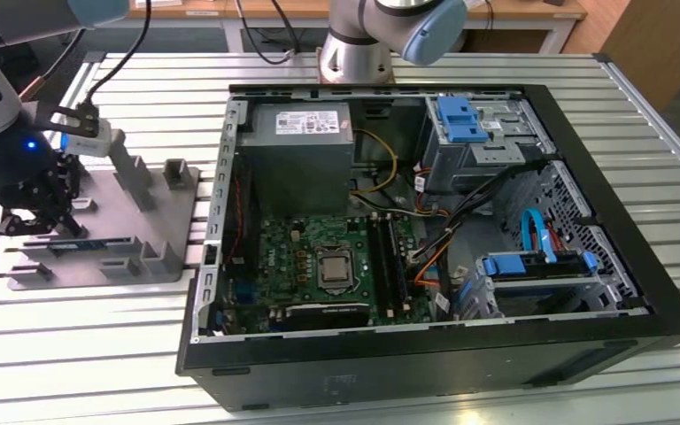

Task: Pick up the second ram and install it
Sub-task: 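Pick up the second ram and move it above second insertion slot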

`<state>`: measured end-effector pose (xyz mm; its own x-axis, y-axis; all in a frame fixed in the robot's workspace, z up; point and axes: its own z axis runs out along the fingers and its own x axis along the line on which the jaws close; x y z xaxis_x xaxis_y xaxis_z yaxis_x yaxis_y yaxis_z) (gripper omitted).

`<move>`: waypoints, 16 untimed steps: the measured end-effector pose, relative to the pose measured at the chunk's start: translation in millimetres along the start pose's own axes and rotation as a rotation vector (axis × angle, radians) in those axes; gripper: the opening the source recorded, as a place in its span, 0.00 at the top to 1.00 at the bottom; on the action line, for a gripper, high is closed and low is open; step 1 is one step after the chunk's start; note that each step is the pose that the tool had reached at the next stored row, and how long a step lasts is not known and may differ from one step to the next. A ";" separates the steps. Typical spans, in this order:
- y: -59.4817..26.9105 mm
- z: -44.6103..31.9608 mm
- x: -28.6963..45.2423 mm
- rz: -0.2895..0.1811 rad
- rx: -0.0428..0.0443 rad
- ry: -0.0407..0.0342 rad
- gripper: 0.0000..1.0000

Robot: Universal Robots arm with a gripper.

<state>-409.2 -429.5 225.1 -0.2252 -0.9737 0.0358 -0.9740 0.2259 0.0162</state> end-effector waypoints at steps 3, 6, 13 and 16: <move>0.0 0.1 0.0 -0.048 0.0017 0.0008 0.90; 0.0 0.1 0.0 -0.093 0.0033 0.0015 0.90; 0.0 0.2 0.0 -0.199 0.0071 0.0032 0.90; 0.0 0.2 0.0 -0.242 0.0087 0.0040 0.90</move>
<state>-409.3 -429.5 224.9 0.0150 -0.9992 0.0358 -0.9998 -0.0144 0.0162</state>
